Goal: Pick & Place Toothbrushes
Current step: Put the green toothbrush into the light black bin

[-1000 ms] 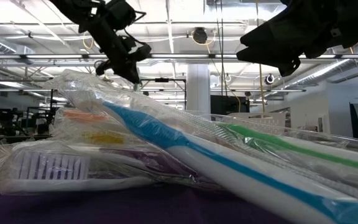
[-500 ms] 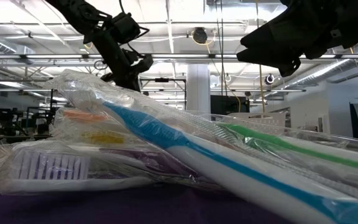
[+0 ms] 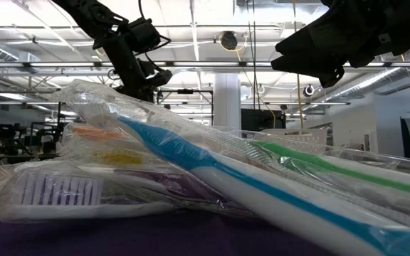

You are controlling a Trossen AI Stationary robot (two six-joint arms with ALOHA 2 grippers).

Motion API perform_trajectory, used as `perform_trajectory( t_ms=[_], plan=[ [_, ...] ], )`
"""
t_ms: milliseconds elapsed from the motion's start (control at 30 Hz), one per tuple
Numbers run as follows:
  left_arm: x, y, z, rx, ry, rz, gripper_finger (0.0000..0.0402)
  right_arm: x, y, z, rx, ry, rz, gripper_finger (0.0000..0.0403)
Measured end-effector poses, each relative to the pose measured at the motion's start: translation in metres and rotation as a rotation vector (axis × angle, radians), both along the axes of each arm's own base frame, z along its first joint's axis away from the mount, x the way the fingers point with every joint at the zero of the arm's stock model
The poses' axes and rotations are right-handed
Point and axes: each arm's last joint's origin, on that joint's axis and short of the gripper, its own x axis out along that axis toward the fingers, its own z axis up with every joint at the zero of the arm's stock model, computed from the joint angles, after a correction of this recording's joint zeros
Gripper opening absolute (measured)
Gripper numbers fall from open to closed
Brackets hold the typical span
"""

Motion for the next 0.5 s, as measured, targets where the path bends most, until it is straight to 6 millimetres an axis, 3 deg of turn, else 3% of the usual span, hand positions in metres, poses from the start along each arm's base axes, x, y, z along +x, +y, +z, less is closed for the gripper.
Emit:
perform_trajectory(
  t_ms=[233, 500],
  plan=[
    [-0.0008, 0.0004, -0.0001, 0.019, 0.021, 0.010, 0.0039, 0.0000, 0.0000, 0.0000, 0.000, 0.000, 0.000, 0.0167],
    [-0.0009, 0.0006, 0.0000, 0.024, 0.022, 0.017, 0.0136, 0.0000, 0.0000, 0.0000, 0.000, 0.000, 0.000, 0.0169]
  ],
)
